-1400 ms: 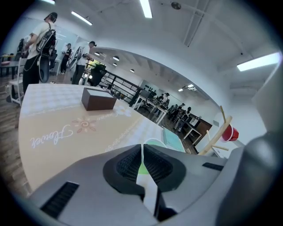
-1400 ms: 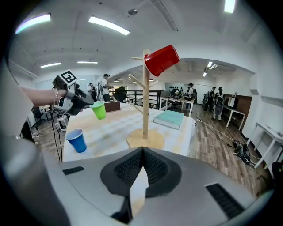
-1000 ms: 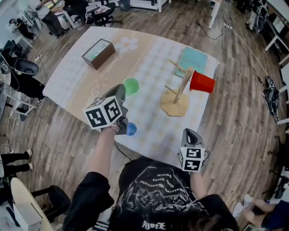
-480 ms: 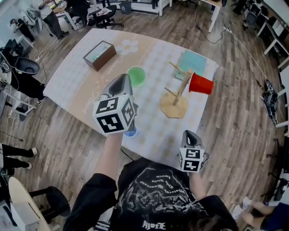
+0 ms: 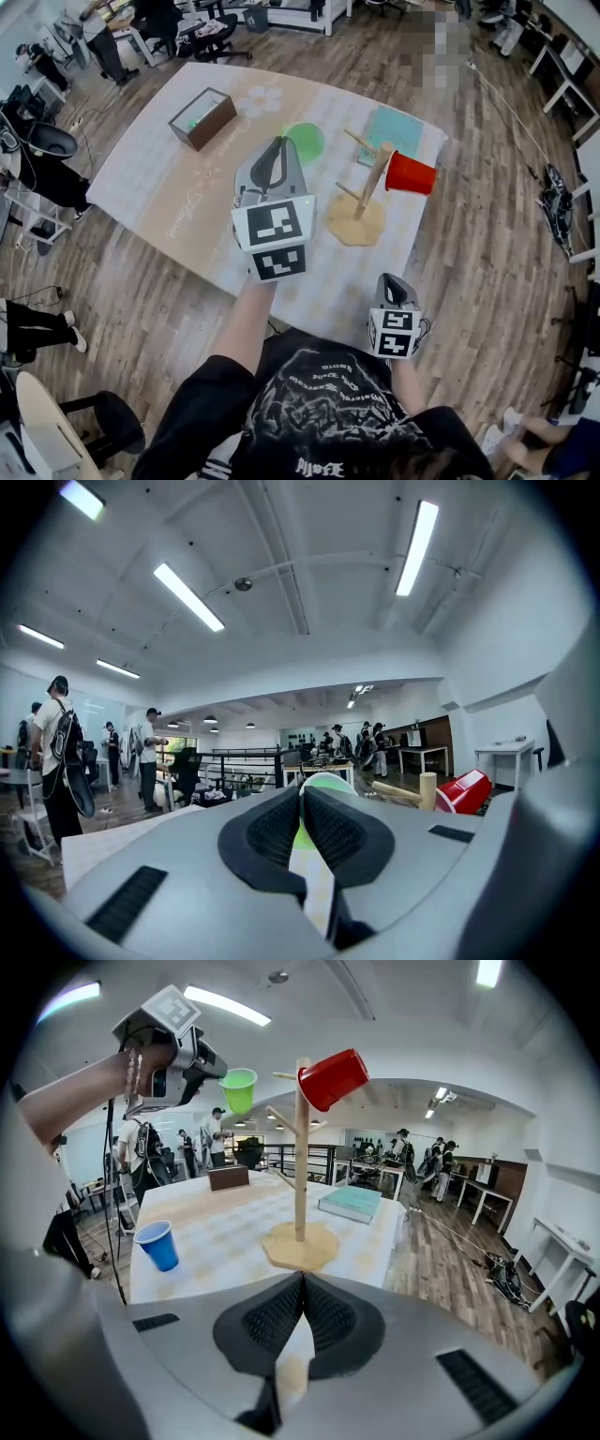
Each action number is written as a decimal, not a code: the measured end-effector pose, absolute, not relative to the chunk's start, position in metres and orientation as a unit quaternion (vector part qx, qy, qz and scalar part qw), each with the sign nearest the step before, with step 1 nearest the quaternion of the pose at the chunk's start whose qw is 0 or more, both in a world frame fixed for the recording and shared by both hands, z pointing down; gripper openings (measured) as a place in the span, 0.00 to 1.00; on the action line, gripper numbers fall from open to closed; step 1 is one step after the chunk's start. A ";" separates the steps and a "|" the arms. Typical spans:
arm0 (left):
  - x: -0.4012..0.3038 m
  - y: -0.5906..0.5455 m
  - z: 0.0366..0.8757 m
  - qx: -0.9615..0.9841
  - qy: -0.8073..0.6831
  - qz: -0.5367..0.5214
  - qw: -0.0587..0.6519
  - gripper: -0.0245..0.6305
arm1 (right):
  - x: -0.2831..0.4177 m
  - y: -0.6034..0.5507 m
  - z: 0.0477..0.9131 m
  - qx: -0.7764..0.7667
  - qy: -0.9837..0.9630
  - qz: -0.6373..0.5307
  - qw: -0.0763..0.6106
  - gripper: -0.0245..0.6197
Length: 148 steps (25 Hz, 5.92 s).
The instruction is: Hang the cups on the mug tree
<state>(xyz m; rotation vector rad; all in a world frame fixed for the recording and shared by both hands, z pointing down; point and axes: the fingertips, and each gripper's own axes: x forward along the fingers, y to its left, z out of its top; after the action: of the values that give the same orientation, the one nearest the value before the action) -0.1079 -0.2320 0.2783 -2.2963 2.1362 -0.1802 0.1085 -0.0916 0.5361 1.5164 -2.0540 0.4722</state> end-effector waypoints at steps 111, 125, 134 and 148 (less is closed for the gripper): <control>-0.143 -0.111 0.339 -0.810 0.575 -0.027 -0.111 0.22 | 0.075 -0.085 0.564 0.527 -0.773 0.197 0.292 0.05; -0.216 -0.074 0.483 -0.697 0.576 0.006 -0.427 0.28 | 0.063 -0.080 0.575 0.515 -0.777 0.202 0.300 0.05; -0.212 -0.063 0.544 -0.653 0.561 -0.046 -0.506 0.32 | 0.055 -0.081 0.578 0.509 -0.778 0.203 0.307 0.05; -0.203 -0.063 0.572 -0.621 0.549 -0.041 -0.558 0.23 | 0.059 -0.085 0.586 0.514 -0.772 0.218 0.304 0.05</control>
<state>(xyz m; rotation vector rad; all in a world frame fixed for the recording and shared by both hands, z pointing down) -0.2029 -0.0628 0.5724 -3.2366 2.8613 -0.2161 0.0594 -0.0847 0.5862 1.3605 -2.0456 0.5788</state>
